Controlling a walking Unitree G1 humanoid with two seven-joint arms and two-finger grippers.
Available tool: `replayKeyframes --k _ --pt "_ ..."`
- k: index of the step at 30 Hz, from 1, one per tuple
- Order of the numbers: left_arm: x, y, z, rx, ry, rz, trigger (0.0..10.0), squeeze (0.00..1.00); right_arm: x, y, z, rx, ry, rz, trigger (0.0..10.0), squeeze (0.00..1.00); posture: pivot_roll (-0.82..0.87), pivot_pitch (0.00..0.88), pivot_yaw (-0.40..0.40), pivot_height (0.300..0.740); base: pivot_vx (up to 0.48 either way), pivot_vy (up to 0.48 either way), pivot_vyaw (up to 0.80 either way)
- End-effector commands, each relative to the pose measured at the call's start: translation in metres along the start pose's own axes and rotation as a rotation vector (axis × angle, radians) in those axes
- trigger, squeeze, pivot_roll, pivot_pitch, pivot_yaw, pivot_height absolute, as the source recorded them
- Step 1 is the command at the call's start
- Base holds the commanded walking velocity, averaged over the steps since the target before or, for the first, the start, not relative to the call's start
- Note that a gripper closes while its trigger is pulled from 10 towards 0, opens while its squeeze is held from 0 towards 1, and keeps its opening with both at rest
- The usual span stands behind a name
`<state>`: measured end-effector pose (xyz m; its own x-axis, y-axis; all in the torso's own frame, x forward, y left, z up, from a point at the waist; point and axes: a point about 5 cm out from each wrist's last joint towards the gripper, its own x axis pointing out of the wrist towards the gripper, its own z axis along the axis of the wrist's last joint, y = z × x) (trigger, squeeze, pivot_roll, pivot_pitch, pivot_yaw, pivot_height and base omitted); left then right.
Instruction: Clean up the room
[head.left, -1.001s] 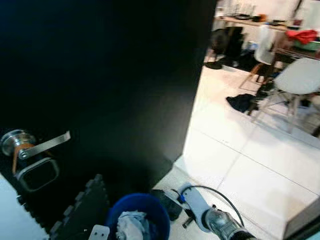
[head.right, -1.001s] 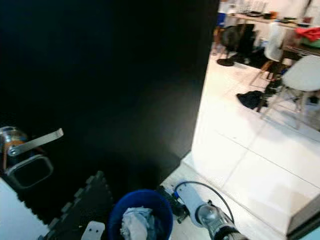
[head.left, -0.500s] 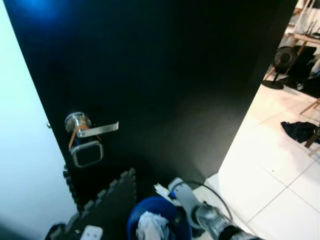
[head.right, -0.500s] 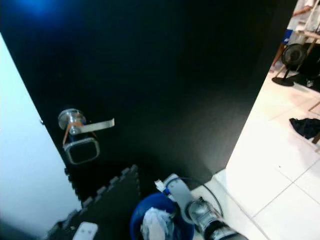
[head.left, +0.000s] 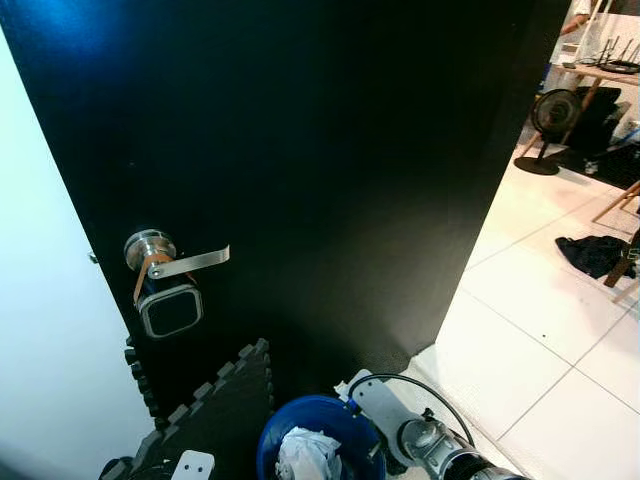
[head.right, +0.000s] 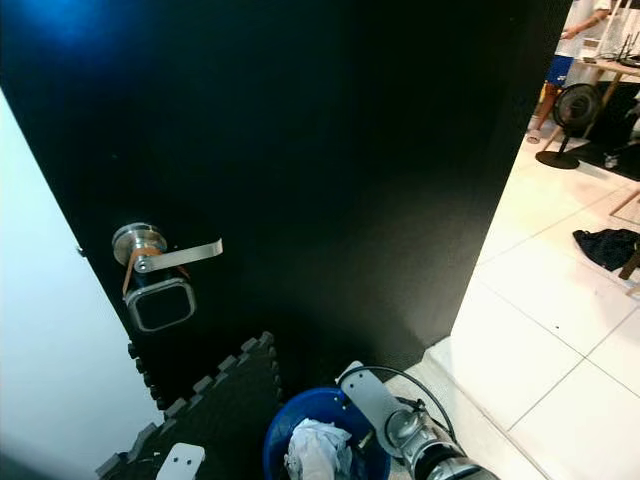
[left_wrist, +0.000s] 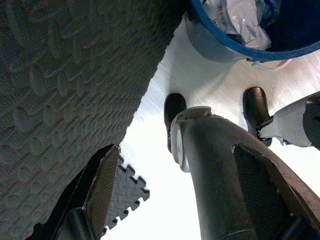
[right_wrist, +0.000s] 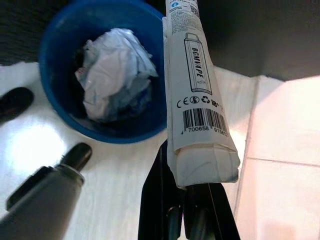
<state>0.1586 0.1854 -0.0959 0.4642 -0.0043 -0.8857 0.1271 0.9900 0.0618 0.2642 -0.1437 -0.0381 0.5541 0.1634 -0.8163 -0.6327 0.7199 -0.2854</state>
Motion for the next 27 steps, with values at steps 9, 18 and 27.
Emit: replayKeyframes --k 9,18,27 --pt "0.000 -0.002 0.002 0.005 0.006 -0.014 10.0 0.00 0.000 -0.005 0.008 0.037 0.007 -0.067 10.0 1.00 0.08 0.000 -0.064 0.740 0.000 0.000 0.00" --pt "0.001 -0.006 -0.001 0.016 0.029 -0.034 10.0 0.00 -0.012 -0.005 -0.074 0.240 0.228 -0.130 10.0 0.00 0.06 0.000 -0.060 0.740 0.000 0.000 0.00" --pt "-0.001 0.000 -0.013 0.017 0.064 -0.030 10.0 0.00 -0.046 0.032 -0.174 0.364 0.514 -0.155 10.0 0.00 0.03 0.000 -0.044 0.740 -0.057 0.000 -0.23"
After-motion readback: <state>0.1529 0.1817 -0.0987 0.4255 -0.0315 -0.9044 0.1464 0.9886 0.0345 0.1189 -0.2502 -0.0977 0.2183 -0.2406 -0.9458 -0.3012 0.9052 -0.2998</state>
